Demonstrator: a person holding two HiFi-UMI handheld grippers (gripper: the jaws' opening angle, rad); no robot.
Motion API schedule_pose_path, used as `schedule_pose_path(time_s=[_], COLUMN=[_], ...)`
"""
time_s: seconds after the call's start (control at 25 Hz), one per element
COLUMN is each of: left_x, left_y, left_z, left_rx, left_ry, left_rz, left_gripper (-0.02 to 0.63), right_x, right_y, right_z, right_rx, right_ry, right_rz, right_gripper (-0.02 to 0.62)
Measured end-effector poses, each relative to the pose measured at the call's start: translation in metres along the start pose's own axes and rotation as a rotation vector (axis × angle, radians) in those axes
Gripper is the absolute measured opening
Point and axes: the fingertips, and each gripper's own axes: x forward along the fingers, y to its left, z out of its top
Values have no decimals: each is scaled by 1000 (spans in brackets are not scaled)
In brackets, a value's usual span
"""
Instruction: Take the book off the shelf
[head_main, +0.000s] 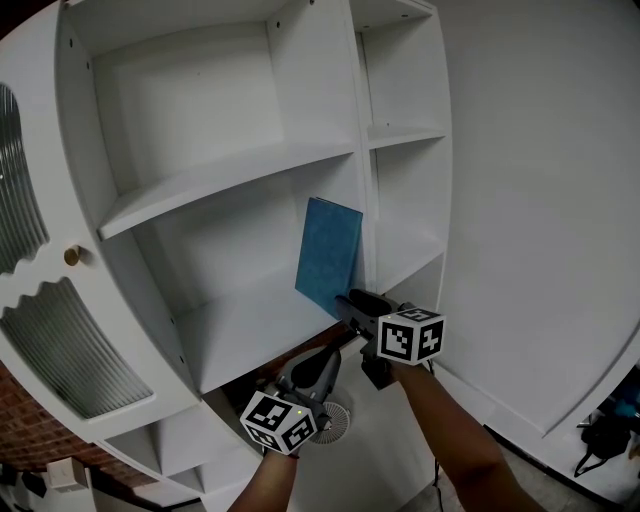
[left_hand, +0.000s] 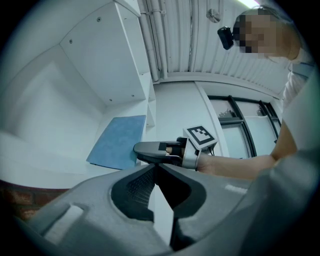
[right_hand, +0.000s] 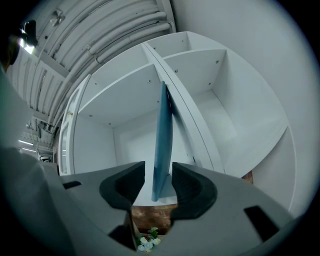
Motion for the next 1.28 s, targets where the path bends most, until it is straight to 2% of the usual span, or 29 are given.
schedule_pose_path(time_s=[0.52, 1.16, 1.28], left_x=[2, 2, 2], left_y=[4, 3, 3], left_z=[0, -4, -3], left_rx=[-15, -33, -34], left_ry=[0, 9, 7], left_rz=[-6, -34, -35], left_gripper=[11, 11, 11], right_x=[33, 53, 55], right_y=[-5, -16, -15], right_z=[7, 16, 17], right_rx=[30, 5, 13], right_ry=[58, 107, 109], right_rz=[-55, -130, -119], right_gripper=[166, 163, 100])
